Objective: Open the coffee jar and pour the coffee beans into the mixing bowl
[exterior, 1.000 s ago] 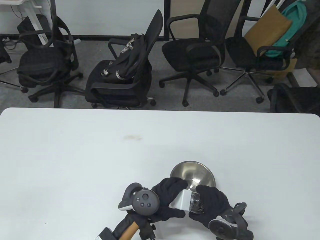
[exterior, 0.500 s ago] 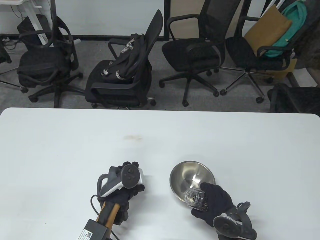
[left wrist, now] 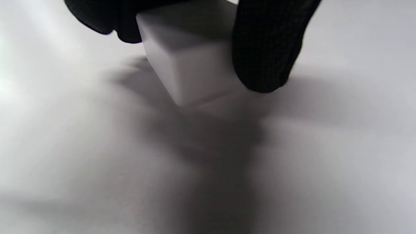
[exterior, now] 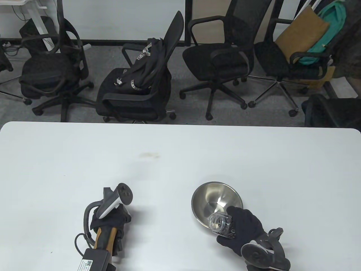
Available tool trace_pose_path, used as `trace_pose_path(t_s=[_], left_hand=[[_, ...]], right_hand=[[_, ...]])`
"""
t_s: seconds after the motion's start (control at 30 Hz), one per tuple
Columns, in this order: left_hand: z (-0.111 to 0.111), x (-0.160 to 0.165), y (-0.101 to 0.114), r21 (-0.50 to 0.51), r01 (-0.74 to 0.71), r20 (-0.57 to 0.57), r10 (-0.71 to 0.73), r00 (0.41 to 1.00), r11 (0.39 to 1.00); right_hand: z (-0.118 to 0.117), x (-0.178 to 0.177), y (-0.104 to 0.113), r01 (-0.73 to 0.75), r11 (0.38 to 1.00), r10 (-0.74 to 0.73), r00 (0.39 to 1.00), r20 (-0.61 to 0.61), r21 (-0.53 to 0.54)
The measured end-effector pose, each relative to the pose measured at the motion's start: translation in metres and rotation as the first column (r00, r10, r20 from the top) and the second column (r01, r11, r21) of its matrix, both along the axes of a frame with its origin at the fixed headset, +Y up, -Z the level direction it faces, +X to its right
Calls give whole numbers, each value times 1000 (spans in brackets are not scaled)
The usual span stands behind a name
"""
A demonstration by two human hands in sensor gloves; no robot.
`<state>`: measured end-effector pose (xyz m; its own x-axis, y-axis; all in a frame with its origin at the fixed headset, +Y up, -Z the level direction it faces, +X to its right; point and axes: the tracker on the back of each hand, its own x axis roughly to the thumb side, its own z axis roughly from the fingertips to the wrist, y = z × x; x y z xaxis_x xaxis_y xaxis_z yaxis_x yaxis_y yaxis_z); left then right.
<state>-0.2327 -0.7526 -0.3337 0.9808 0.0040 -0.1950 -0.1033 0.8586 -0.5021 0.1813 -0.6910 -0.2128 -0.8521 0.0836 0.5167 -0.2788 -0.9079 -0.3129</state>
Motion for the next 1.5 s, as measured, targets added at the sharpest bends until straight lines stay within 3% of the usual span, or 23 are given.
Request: trace_pose_path(t_s=[0.1,0.33,0.53,0.6,0.7,0.83,0.93,1.1,1.23,1.5], left_hand=[[-2,-5,-8,-42,12,-22,-13,1000,999],[-1,-6,-3,-56,-20,-14,20,1000,998],[6,26,32,178,-94,151,67,986,979],[10,46,40,287,-220,236,154,959,932],[11,70,43,336,-419,301,325,896,844],[5,104,38,260,-661,298,592,749,704],[-3,131,31,162,-736,255,692,675,658],[-12,169,12,24,-724,145,714,685,690],[-17,181,1,8,-725,38,724,689,689],[-19,184,-8,-6,-778,-7,778,628,628]], right_hand=[[0,0,0,0,1000,0,1000,3,0],[-1,2,0,2,1000,-2,1000,9,-3],[-1,2,0,3,1000,-3,1000,11,-2],[-1,2,-1,2,1000,-2,1000,14,-2],[-2,3,-1,3,1000,-3,1000,19,-3],[-2,4,-1,7,1000,-7,1000,24,-3],[-2,5,-1,9,1000,-9,1000,26,-2],[-3,6,-1,2,1000,-2,999,32,-6],[-3,6,-1,-1,1000,2,999,33,-8],[-3,7,0,-2,1000,2,999,37,0]])
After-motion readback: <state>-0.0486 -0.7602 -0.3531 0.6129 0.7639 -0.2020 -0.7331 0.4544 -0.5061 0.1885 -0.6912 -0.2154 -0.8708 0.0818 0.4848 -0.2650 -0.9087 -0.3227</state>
